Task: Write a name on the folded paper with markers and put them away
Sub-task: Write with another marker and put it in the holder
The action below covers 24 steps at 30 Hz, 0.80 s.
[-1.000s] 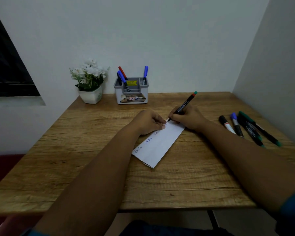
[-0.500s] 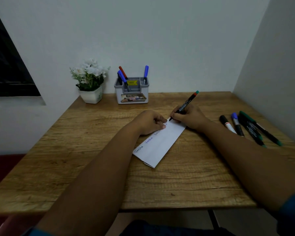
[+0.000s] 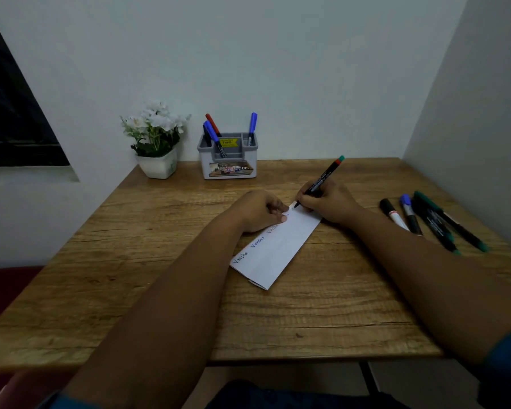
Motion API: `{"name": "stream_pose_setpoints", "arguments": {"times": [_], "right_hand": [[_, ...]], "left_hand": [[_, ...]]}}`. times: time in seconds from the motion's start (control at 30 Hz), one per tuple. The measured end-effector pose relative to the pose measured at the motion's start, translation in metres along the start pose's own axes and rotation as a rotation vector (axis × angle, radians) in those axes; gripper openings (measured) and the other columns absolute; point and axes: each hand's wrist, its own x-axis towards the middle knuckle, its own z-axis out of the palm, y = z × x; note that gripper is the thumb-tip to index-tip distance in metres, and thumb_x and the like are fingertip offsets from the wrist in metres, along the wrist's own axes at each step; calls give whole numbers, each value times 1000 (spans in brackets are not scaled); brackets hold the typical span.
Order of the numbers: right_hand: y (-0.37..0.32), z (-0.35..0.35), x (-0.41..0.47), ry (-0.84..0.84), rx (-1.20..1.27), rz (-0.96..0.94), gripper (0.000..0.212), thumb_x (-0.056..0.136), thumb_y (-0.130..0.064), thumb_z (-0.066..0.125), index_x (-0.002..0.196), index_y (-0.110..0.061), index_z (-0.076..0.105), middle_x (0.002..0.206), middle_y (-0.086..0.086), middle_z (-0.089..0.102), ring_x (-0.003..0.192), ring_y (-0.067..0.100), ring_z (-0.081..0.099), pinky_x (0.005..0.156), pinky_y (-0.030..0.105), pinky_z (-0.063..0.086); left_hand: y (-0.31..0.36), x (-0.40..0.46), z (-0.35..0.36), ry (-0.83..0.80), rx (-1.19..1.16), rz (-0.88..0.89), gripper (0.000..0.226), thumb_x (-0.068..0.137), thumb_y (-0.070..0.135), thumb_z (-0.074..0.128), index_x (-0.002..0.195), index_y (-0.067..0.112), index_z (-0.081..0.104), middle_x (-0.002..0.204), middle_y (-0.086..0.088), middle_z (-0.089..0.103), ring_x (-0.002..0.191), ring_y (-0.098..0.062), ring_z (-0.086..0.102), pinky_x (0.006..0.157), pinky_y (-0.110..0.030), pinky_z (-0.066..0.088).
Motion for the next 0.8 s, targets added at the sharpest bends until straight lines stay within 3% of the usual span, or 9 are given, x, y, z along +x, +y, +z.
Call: {"name": "stream_pose_setpoints", "arguments": {"times": [0.1, 0.4, 0.67, 0.8], "right_hand": [[1, 0, 0, -2, -15, 10, 9, 89, -19, 66, 90, -13, 73, 83, -2, 71, 78, 7, 64, 72, 21, 52], [-2, 0, -1, 24, -4, 11, 10, 90, -16, 65, 90, -12, 73, 80, -3, 69, 74, 3, 62, 67, 14, 47], [-3, -1, -2, 20, -35, 14, 11, 89, -17, 64, 88, -11, 73, 80, 0, 70, 74, 7, 63, 68, 20, 50], [-1, -1, -1, 37, 8, 24, 10, 90, -16, 64, 86, -15, 73, 77, -5, 70, 70, 3, 62, 62, 8, 46]], "left_hand": [[0, 1, 0, 4, 2, 2, 35, 87, 29, 69, 121, 23, 67, 103, 6, 68, 89, -3, 55, 70, -15, 38], [-4, 5, 0, -65, 43, 5, 40, 90, 30, 65, 130, 29, 60, 108, 5, 64, 101, -10, 55, 92, -28, 45], [-2, 6, -2, -89, 46, -1, 41, 91, 29, 64, 131, 29, 58, 110, 4, 64, 99, -10, 54, 83, -23, 40], [-2, 7, -2, -90, 47, -9, 40, 91, 30, 64, 131, 28, 59, 111, 3, 63, 102, -12, 55, 85, -25, 42]]}}
